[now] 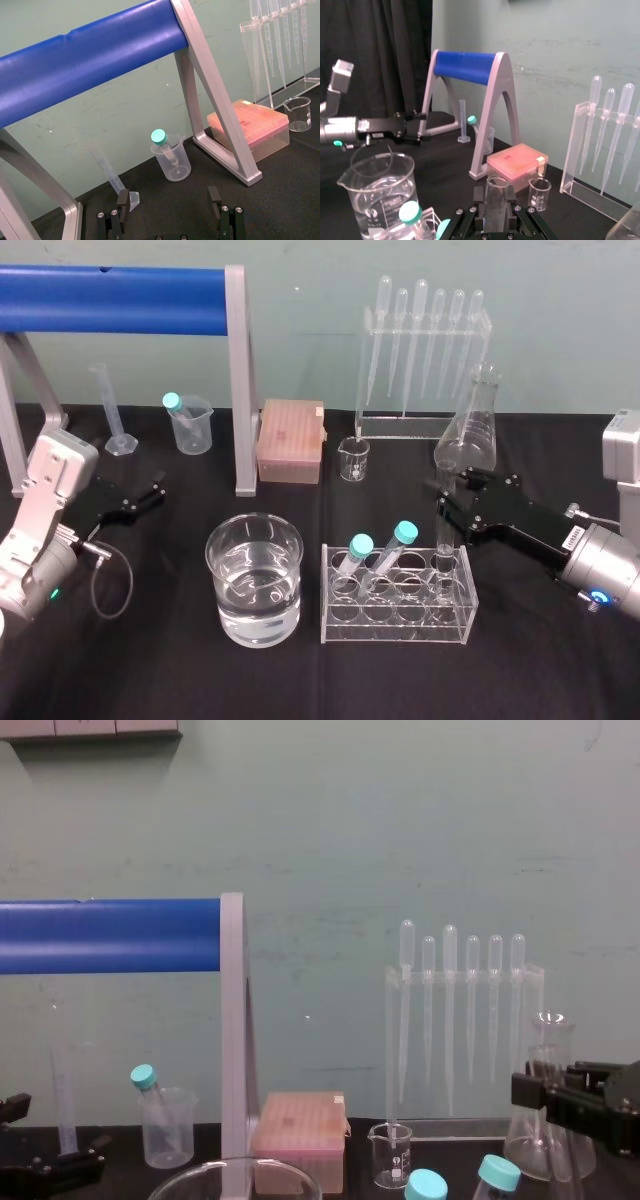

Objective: Hold the test tube with one hand and immerse one end into the beaker, then return it to the test tube rack.

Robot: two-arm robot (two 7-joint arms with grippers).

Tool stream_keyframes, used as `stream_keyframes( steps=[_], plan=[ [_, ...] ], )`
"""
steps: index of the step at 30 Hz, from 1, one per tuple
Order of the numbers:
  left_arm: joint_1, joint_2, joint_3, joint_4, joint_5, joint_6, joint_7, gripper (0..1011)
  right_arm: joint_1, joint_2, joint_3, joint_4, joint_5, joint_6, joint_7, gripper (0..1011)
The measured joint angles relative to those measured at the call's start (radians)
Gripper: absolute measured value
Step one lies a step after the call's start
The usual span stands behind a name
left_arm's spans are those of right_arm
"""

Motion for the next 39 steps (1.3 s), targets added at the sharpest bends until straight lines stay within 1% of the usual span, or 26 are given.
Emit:
stream_keyframes(
  steps=[11,15,18,20,23,24,27,30,31,33,36,39],
  plan=[
    [0.0,0.0,0.0,0.0,0.0,0.0,0.0,1000,-0.008,-0.001,0.036,-0.028,0.093,0.001,0.038,251],
    [0.0,0.0,0.0,0.0,0.0,0.0,0.0,1000,-0.008,0.001,0.052,-0.046,0.124,-0.014,0.045,251],
    [0.0,0.0,0.0,0.0,0.0,0.0,0.0,1000,-0.001,0.001,0.064,-0.056,0.137,-0.031,0.046,251],
    [0.0,0.0,0.0,0.0,0.0,0.0,0.0,1000,0.005,-0.001,0.071,-0.059,0.142,-0.041,0.047,251],
    [0.0,0.0,0.0,0.0,0.0,0.0,0.0,1000,0.022,-0.011,0.082,-0.056,0.148,-0.071,0.047,251],
    [0.0,0.0,0.0,0.0,0.0,0.0,0.0,1000,0.022,-0.011,0.082,-0.056,0.148,-0.071,0.047,251],
    [0.0,0.0,0.0,0.0,0.0,0.0,0.0,1000,0.044,-0.033,0.086,-0.03,0.147,-0.103,0.047,251],
    [0.0,0.0,0.0,0.0,0.0,0.0,0.0,1000,0.064,-0.054,0.079,0.001,0.139,-0.122,0.048,251],
    [0.0,0.0,0.0,0.0,0.0,0.0,0.0,1000,0.064,-0.054,0.079,0.001,0.139,-0.122,0.048,251],
    [0.0,0.0,0.0,0.0,0.0,0.0,0.0,1000,0.081,-0.07,0.066,0.031,0.129,-0.126,0.053,251],
    [0.0,0.0,0.0,0.0,0.0,0.0,0.0,1000,0.094,-0.08,0.053,0.053,0.118,-0.122,0.056,251],
    [0.0,0.0,0.0,0.0,0.0,0.0,0.0,1000,0.099,-0.083,0.046,0.061,0.111,-0.116,0.055,251]
  ],
)
